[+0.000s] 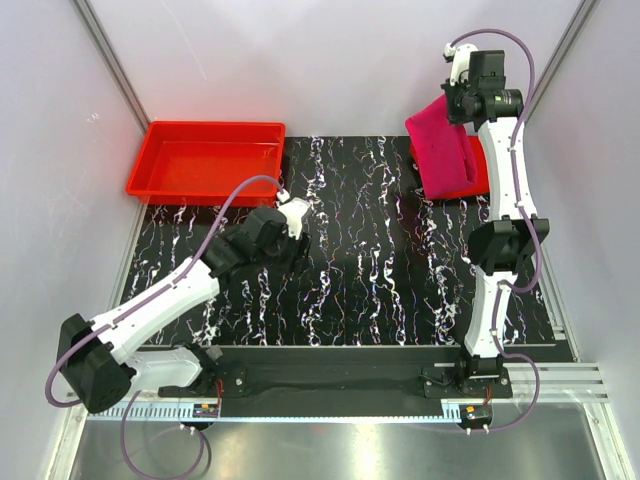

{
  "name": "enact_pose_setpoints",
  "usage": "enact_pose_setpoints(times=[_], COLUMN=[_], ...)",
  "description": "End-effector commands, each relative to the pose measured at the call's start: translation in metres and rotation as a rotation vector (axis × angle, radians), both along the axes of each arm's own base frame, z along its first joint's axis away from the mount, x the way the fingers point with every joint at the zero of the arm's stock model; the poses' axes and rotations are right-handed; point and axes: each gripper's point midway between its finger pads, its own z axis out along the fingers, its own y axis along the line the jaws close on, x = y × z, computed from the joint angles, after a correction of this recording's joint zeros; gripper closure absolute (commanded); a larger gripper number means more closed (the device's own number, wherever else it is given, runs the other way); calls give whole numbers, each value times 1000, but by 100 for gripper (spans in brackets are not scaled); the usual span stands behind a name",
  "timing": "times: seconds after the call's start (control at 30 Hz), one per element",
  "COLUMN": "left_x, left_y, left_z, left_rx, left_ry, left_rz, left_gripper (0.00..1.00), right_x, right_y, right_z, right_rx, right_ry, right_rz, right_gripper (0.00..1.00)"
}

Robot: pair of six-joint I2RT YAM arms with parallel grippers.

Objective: Fold and stack the t-shirts
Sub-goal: Neatly place the folded tshirt to the corner

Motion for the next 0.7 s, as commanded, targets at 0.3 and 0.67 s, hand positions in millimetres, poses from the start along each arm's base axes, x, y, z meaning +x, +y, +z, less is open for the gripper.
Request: enact_pose_setpoints(times=[0.3,0.67], left_x=[13,22], left_y=[-12,-14], left_z=[6,3], left_rx=[-45,-29], left_ry=[-2,18], left_rz=[12,25], left_gripper=[42,42], right_x=[31,51], right_y=[-11,-43], right_z=[-10,-35], right_rx=[45,27], right_ry=[-57,-53], right_rz=[25,-25], right_gripper=[100,100])
